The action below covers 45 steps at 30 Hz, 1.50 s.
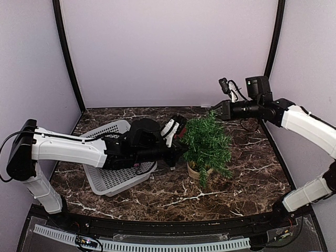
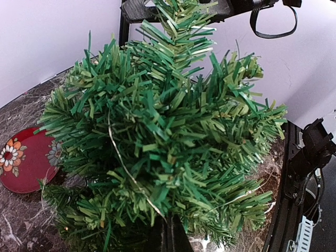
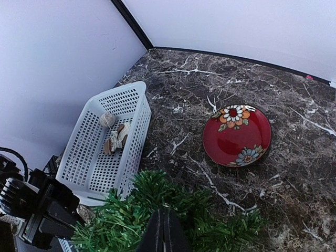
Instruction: Decorate the small christmas tree
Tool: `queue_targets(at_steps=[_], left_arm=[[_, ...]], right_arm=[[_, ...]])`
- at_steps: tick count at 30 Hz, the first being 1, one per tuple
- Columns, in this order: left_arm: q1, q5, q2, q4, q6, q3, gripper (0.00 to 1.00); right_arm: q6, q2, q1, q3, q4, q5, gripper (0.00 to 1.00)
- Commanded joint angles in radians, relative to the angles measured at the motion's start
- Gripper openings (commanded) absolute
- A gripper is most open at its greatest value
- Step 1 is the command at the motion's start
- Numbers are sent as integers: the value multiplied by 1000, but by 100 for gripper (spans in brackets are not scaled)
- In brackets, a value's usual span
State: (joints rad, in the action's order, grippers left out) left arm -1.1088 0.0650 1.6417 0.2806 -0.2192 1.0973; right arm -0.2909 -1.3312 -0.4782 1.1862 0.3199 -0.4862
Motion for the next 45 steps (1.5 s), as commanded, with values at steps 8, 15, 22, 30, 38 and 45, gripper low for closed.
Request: queue_targets(at_steps=[8, 15, 22, 30, 38, 45], left_arm=[[3, -17, 15, -9, -26, 25, 0], [2, -27, 23, -5, -20, 23, 0], [3, -55, 48, -17, -5, 49, 5], [3, -58, 34, -9, 0, 50, 12], [3, -57, -22, -22, 5, 43, 18], [3, -63, -110, -20, -3, 6, 27]], right_arm=[[-15, 21, 12, -89, -81, 4, 0], [-23, 27, 11, -128, -97, 3, 0], [-12, 63, 12, -165, -84, 37, 0], [-10, 61, 11, -181, -83, 20, 0], [1, 60, 12, -197, -76, 21, 0], [2, 63, 12, -219, -73, 27, 0]])
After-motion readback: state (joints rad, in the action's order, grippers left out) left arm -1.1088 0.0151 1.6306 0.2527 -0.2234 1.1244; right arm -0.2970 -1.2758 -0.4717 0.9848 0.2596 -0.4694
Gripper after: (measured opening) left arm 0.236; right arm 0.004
